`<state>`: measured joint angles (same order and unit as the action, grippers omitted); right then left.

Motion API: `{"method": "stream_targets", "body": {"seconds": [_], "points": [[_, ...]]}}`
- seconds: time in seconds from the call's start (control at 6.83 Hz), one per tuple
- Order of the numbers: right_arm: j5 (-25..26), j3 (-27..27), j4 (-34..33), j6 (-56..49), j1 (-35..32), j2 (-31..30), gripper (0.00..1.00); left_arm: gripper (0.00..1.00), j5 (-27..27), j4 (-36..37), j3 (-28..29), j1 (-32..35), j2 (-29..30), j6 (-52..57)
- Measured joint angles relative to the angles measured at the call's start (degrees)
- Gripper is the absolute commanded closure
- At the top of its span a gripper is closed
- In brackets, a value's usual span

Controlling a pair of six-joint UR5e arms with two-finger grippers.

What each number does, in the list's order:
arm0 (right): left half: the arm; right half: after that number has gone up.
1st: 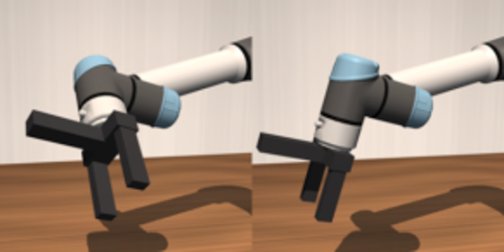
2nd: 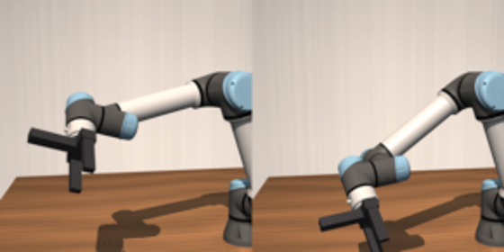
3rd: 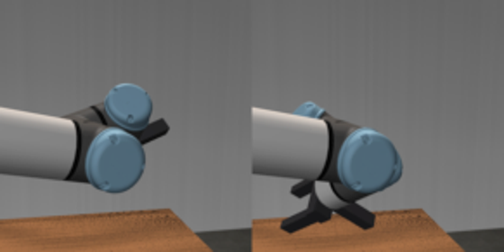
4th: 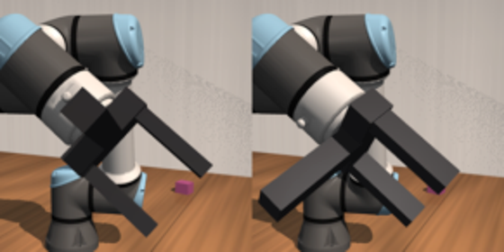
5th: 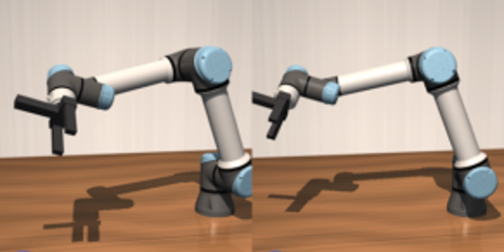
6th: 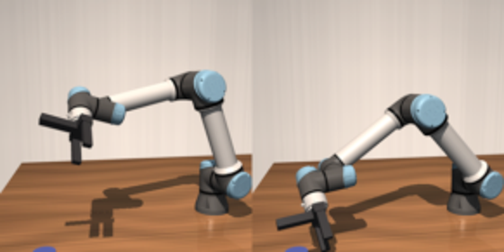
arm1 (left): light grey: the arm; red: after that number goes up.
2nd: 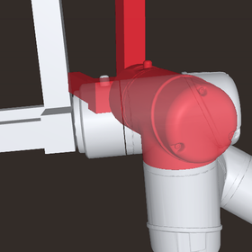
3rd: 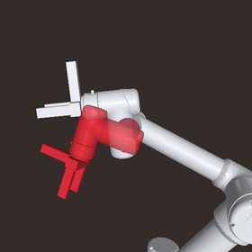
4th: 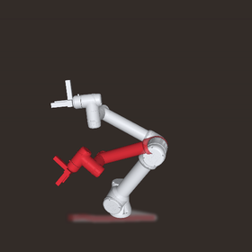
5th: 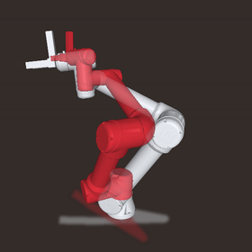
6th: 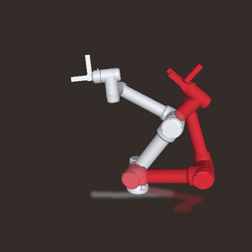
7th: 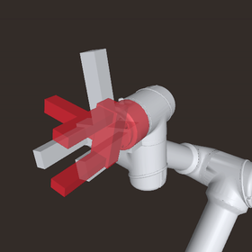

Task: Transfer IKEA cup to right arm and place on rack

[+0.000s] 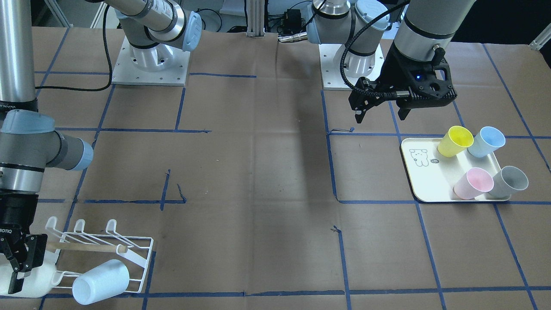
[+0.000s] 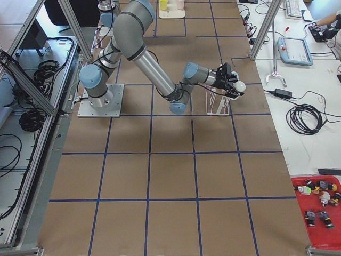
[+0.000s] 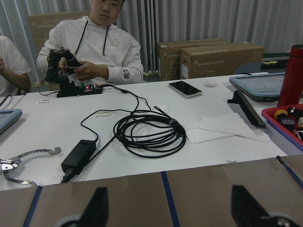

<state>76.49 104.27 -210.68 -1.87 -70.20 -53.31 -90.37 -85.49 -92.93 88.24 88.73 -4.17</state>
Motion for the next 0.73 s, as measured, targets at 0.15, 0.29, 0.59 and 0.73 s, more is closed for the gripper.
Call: {"method": "stream_targets", "body": {"seconds": [0.15,0.29,0.59,0.73], "points": [[-0.07,-0.01,0.14,0.29,-0.14,-0.05,0.00,0.01,-0.04,0.04,-0.03,0.00,-0.01,0.03],[-0.21,-0.10,0.29,0.51,-0.37,-0.22,0.00,0.01,-0.06,0.03,-0.05,0.00,-0.06,0.06],[-0.16,-0.21,2.10,0.63,-1.30,-2.39,0.00,0.01,-0.09,-0.02,-0.06,0.00,-0.12,0.14],[-0.13,0.06,5.84,0.64,-2.11,-5.90,0.00,0.01,-0.15,-0.03,-0.06,0.00,-0.13,0.18]]}}
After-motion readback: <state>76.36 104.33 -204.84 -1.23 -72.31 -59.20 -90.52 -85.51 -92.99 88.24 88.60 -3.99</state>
